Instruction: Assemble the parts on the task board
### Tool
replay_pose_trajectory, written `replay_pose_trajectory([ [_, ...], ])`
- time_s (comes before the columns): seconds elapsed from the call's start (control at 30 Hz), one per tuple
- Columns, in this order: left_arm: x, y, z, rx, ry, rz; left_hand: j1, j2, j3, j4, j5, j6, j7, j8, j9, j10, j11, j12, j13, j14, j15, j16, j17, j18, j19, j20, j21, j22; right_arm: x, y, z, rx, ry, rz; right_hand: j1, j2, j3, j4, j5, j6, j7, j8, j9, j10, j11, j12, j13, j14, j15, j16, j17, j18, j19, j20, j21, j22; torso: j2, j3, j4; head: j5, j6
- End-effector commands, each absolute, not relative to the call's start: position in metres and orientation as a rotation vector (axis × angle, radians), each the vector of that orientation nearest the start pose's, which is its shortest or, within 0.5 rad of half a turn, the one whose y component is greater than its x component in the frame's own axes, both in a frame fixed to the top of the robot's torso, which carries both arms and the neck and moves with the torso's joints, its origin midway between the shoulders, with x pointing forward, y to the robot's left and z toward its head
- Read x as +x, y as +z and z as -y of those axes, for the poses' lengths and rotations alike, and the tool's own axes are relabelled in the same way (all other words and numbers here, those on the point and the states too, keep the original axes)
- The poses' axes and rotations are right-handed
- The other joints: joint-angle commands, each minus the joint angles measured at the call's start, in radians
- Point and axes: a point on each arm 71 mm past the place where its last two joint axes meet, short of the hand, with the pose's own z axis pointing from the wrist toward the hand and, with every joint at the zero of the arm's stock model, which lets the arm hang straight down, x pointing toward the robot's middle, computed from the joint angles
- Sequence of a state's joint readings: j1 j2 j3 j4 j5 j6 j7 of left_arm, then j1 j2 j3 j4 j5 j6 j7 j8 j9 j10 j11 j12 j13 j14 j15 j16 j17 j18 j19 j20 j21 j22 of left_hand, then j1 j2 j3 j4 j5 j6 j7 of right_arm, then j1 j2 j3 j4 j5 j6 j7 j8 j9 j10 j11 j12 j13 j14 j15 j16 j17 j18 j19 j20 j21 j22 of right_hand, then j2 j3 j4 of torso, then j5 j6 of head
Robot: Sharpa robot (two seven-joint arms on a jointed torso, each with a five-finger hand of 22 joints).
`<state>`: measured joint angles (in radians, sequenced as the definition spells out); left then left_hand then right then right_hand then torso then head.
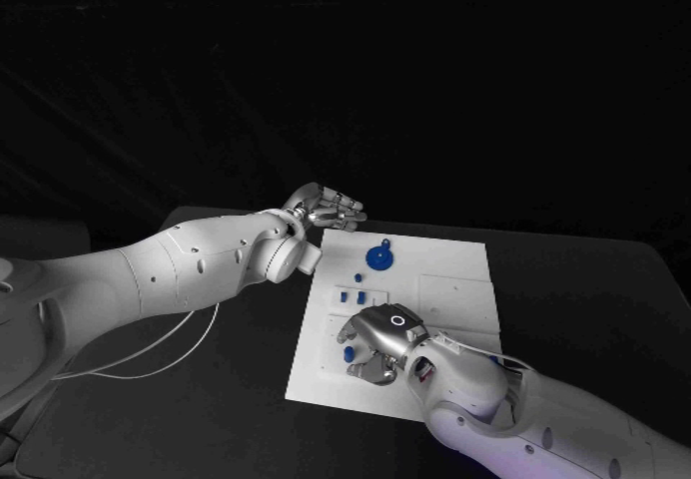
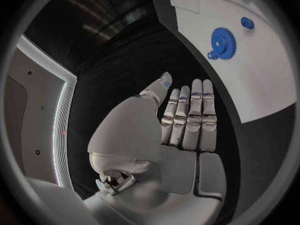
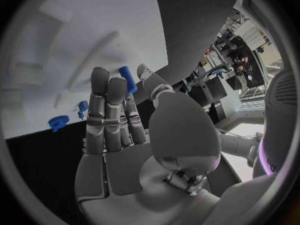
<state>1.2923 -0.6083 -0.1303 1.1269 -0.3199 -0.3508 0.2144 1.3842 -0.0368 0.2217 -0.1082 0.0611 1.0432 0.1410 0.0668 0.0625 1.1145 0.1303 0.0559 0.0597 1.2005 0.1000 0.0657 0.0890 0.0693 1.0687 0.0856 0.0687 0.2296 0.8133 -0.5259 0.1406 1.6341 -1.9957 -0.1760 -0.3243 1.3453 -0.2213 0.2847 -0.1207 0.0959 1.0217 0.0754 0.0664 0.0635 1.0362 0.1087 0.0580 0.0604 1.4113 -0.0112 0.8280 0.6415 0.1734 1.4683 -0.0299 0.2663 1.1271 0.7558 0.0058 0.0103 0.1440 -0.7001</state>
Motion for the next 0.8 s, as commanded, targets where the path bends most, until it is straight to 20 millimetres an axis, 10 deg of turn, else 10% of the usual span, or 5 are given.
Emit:
replay_pose_trajectory([
  [0.03, 0.563, -0.184, -0.206, -0.813, -1.151, -1.56, 0.0, 0.005, 0.0, 0.003, 0.002, -0.001, 0.002, -0.003, 0.0, -0.01, 0.002, 0.003, 0.0, -0.004, 0.004, -0.004, -0.001, -0.009, -0.001, -0.001, 0.006, -0.004, 0.381, -0.251, 0.025, -0.408, 0.795, -1.599, 0.018, -0.025, -0.024, 0.048, 0.005, -0.048, -0.002, -0.004, -0.002, -0.04, 0.01, 0.008, -0.001, 0.0, 0.012, -0.004, -0.008, 0.024, 0.037, 0.011, -0.005, -0.017, 0.0, 0.0003, 0.0002, -0.001, 0.001],
  [0.23, 0.563, -0.184, -0.207, -0.814, -1.149, -1.56, 0.0, 0.005, -0.001, 0.004, 0.002, -0.001, 0.002, -0.003, 0.0, -0.011, 0.002, 0.003, 0.0, -0.005, 0.004, -0.004, 0.0, -0.009, -0.001, 0.0, 0.006, -0.007, 0.38, -0.244, 0.032, -0.33, 0.859, -1.564, 0.036, -0.031, -0.067, 0.111, 0.014, -0.081, -0.011, -0.006, -0.003, -0.022, 0.005, 0.009, -0.002, 0.006, 0.009, -0.001, -0.02, 0.025, 0.038, 0.01, 0.012, -0.055, 0.0, 0.0009, -0.0002, -0.008, 0.006],
  [0.4, 0.562, -0.184, -0.213, -0.797, -1.136, -1.558, -0.007, 0.002, -0.005, 0.008, 0.002, 0.001, 0.0, -0.002, 0.0, 0.01, -0.004, 0.004, 0.0, -0.002, 0.003, -0.003, 0.001, -0.01, 0.0, 0.0, 0.006, -0.008, 0.392, -0.232, 0.058, -0.157, 0.905, -1.601, -0.012, 0.031, -0.049, 0.089, 0.022, 0.03, 0.037, 0.013, 0.006, 0.196, -0.05, 0.041, 0.003, 0.025, -0.026, -0.004, -0.024, -0.012, 0.038, -0.019, 0.045, -0.065, -0.001, 0.0008, -0.0043, -0.023, 0.018],
  [0.6, 0.56, -0.183, -0.222, -0.785, -1.148, -1.551, -0.023, -0.002, -0.002, 0.011, 0.003, -0.002, -0.005, -0.003, 0.0, 0.035, -0.012, 0.002, 0.0, -0.004, 0.003, -0.003, 0.001, -0.013, 0.0, 0.0, 0.005, -0.013, 0.415, -0.223, 0.105, -0.003, 0.942, -1.733, -0.057, 0.063, 0.008, 0.073, 0.047, 0.115, 0.016, -0.002, 0.014, 0.335, -0.096, 0.063, 0.02, 0.029, -0.056, -0.005, -0.014, -0.048, 0.037, -0.053, 0.055, -0.066, -0.005, -0.0014, -0.0105, -0.04, 0.025],
  [0.8, 0.556, -0.182, -0.23, -0.791, -1.178, -1.546, -0.036, 0.0, 0.007, 0.015, 0.003, -0.002, -0.007, -0.003, 0.0, 0.103, -0.035, 0.002, -0.001, 0.036, -0.013, -0.001, 0.009, -0.023, 0.002, -0.009, 0.005, -0.017, 0.431, -0.22, 0.154, 0.174, 0.942, -1.848, -0.08, 0.082, -0.064, 0.048, 0.101, 0.17, -0.008, -0.001, 0.027, 0.398, -0.137, 0.274, 0.199, 0.034, -0.084, -0.006, -0.002, -0.075, 0.038, -0.083, 0.061, -0.068, -0.009, 0.0015, -0.0177, -0.054, 0.023],
])
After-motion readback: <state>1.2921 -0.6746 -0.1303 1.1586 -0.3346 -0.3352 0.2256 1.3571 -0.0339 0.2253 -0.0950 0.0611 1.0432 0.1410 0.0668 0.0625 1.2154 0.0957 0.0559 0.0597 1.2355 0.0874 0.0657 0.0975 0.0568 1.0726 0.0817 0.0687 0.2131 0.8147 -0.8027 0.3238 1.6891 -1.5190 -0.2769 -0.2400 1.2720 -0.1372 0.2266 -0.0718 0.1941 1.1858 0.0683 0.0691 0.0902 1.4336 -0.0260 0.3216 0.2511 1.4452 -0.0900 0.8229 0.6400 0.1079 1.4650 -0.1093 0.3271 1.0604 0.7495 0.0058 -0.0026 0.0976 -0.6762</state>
